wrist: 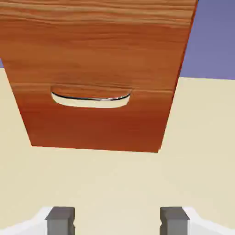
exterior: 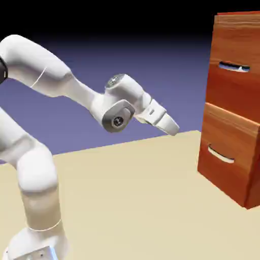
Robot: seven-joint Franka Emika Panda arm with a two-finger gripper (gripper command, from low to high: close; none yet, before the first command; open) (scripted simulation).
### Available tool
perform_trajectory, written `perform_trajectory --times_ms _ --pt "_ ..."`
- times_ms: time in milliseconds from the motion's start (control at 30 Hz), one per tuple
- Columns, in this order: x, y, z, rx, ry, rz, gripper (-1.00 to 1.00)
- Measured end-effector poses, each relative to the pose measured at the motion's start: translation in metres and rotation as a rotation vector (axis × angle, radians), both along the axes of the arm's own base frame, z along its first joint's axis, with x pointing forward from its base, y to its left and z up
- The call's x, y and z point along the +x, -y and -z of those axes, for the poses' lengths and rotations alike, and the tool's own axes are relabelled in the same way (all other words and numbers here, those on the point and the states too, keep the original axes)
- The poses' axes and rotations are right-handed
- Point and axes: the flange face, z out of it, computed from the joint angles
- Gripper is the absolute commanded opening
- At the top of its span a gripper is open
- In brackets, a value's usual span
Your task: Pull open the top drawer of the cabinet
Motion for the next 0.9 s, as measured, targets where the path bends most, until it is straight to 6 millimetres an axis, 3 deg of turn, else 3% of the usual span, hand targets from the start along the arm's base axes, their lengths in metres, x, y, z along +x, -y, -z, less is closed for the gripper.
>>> perform_trajectory --times_ms 433,900 --pt "0.043 -0.022 -0.037 -0.400 0.116 -0.138 0.00" --pt "0.099 -0.053 -0.031 -0.741 0.148 -0.329 0.00"
